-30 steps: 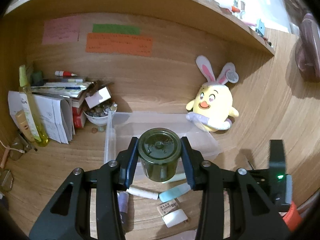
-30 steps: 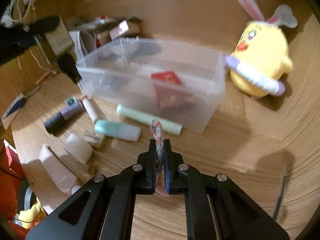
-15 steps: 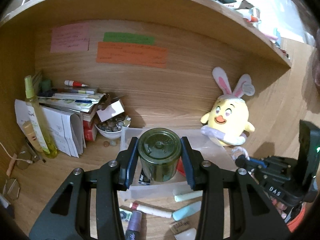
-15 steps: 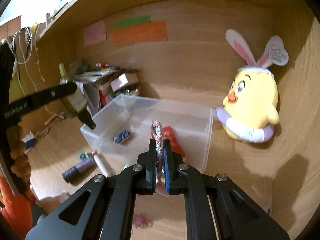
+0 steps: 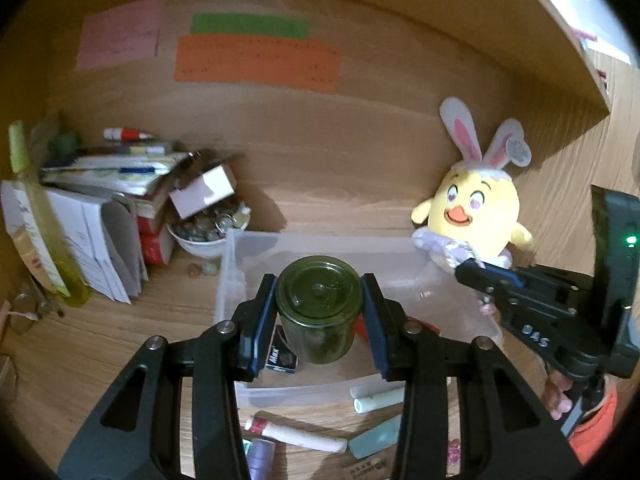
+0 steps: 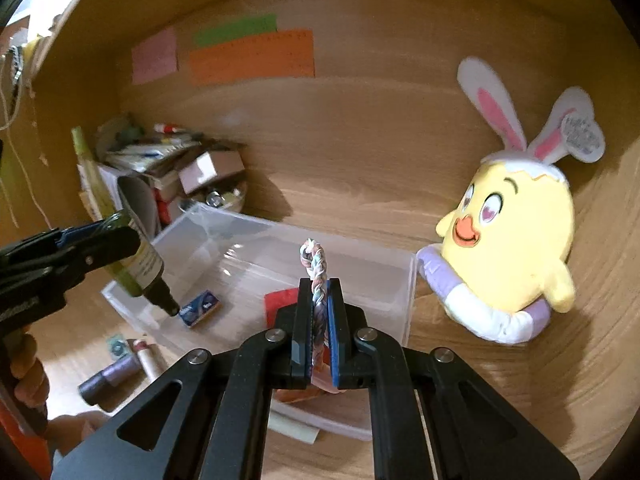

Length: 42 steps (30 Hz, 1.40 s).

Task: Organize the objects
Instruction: 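Lift the green bottle and braided bracelet and carry both over the clear box, then open both tools to release the bottle and bracelet into the box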

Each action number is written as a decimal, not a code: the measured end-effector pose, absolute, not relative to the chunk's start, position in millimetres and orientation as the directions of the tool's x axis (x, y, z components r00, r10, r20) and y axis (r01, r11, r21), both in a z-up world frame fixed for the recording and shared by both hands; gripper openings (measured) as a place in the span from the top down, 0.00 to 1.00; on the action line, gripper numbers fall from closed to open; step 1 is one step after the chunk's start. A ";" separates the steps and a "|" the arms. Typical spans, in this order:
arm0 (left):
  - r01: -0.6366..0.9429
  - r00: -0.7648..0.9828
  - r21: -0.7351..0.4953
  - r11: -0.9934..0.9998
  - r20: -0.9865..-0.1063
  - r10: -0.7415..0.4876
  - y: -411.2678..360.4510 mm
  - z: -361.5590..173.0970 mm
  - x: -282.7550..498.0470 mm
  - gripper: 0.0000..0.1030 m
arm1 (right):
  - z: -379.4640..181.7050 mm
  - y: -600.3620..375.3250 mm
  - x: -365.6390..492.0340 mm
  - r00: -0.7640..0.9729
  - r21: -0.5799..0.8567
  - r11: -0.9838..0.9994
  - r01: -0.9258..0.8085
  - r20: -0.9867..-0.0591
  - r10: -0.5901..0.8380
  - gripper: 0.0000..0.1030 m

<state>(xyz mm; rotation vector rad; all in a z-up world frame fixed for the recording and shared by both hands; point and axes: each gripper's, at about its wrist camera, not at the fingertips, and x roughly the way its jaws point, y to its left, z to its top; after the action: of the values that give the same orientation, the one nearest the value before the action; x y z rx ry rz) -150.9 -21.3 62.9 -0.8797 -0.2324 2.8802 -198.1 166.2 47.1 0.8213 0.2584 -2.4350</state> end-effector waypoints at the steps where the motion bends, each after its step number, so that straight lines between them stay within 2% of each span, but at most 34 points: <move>1: -0.076 -0.819 -0.183 -0.980 -0.550 0.166 -20.1 60.6 -153.0 0.60 | 43.4 165.0 -200.8 -0.660 -0.010 -0.832 0.555 -0.613 -0.433 0.95; 12: -0.128 -0.733 -0.282 -0.951 -0.619 0.282 -14.2 32.7 -174.6 0.60 | 9.4 154.6 -217.3 -0.643 -0.072 -0.836 0.543 -0.676 -0.359 0.95; 20: -0.091 -0.719 -0.273 -0.958 -0.647 0.253 -18.7 24.2 -178.6 0.60 | -1.2 143.1 -214.3 -0.635 -0.114 -0.818 0.565 -0.692 -0.342 0.95; 22: -0.076 -0.718 -0.275 -0.959 -0.652 0.244 -21.7 23.6 -179.2 0.58 | -1.8 140.9 -212.9 -0.634 -0.114 -0.813 0.571 -0.691 -0.348 0.95; 26: -0.045 -0.731 -0.267 -0.963 -0.648 0.214 -28.1 24.2 -176.1 0.42 | -1.3 141.6 -212.6 -0.619 -0.093 -0.806 0.584 -0.693 -0.369 0.94; 28: -0.041 -0.738 -0.270 -0.962 -0.641 0.211 -30.3 26.5 -173.3 0.39 | -1.4 141.0 -213.1 -0.611 -0.084 -0.803 0.590 -0.696 -0.376 0.94; 31: -0.043 -0.751 -0.270 -0.962 -0.626 0.209 -32.0 31.7 -167.6 0.34 | -2.1 140.7 -214.5 -0.586 -0.054 -0.796 0.603 -0.706 -0.397 0.87; 36: -0.035 -0.780 -0.204 -0.978 -0.607 0.154 -26.6 40.7 -157.7 0.27 | -0.9 140.9 -213.0 -0.581 -0.041 -0.792 0.609 -0.702 -0.411 0.63; 38: -0.038 -0.789 -0.176 -0.984 -0.599 0.138 -22.4 44.0 -153.4 0.27 | 0.7 141.2 -211.2 -0.582 -0.037 -0.790 0.612 -0.697 -0.418 0.58; 42: -0.032 -0.803 -0.139 -0.990 -0.587 0.108 -18.2 50.2 -145.3 0.21 | 4.5 140.6 -207.8 -0.593 -0.050 -0.787 0.615 -0.688 -0.419 0.56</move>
<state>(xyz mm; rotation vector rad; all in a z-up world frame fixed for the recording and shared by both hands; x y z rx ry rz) -145.3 -18.2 50.2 -0.9574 -0.1869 2.9080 -207.8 140.6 4.5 0.9137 0.3803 -2.3463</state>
